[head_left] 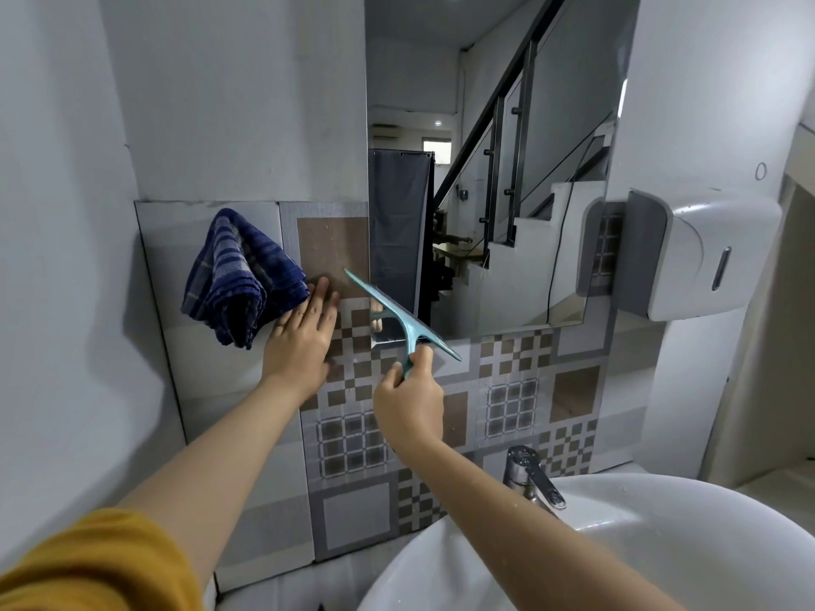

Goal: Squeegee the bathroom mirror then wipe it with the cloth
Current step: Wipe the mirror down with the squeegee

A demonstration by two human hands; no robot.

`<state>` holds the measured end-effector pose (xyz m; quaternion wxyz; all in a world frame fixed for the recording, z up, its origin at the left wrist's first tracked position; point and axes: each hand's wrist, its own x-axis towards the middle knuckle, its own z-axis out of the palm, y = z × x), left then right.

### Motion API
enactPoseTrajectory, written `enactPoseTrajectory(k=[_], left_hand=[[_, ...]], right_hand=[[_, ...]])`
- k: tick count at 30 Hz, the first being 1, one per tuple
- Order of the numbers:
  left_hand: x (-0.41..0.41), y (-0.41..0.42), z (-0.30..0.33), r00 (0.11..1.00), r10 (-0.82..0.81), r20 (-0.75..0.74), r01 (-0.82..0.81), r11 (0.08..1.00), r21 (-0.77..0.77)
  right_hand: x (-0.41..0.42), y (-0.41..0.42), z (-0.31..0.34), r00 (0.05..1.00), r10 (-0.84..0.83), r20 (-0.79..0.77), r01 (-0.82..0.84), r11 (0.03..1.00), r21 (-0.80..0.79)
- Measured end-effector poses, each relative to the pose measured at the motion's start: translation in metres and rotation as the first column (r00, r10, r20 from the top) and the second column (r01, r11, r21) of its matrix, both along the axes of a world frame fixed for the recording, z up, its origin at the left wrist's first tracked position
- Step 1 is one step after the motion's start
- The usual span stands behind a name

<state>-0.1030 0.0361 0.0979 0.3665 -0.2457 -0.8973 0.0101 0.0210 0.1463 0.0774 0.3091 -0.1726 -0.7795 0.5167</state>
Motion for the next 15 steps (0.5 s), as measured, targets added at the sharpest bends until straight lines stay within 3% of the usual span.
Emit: enactPoseTrajectory(k=[7,15], left_hand=[[0.004,-0.007,-0.005,1.0,0.014,0.018,-0.014,1.0,-0.005],[0.001,-0.01,-0.006,1.0,-0.002,-0.01,0.002,1.0,-0.017]], right_hand=[[0.006,0.011,-0.026,0.998,-0.01,0.068,-0.006,0.975,0.224],[0.007,0.019,-0.034,0.998,-0.022,0.062,0.005,0.965,0.264]])
